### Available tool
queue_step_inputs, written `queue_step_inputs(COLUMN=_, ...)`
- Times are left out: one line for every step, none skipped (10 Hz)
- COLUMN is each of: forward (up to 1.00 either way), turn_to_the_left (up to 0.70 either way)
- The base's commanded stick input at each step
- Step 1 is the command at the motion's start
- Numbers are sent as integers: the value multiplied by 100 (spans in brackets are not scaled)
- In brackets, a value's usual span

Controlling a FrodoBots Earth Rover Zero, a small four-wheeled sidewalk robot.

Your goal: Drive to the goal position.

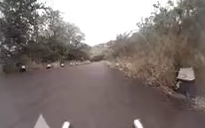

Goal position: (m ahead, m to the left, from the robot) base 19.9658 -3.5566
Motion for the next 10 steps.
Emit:
queue_step_inputs(forward=50, turn_to_the_left=0)
queue_step_inputs(forward=50, turn_to_the_left=0)
queue_step_inputs(forward=50, turn_to_the_left=0)
queue_step_inputs(forward=50, turn_to_the_left=0)
queue_step_inputs(forward=50, turn_to_the_left=0)
queue_step_inputs(forward=50, turn_to_the_left=0)
queue_step_inputs(forward=50, turn_to_the_left=0)
queue_step_inputs(forward=50, turn_to_the_left=0)
queue_step_inputs(forward=50, turn_to_the_left=0)
queue_step_inputs(forward=50, turn_to_the_left=0)
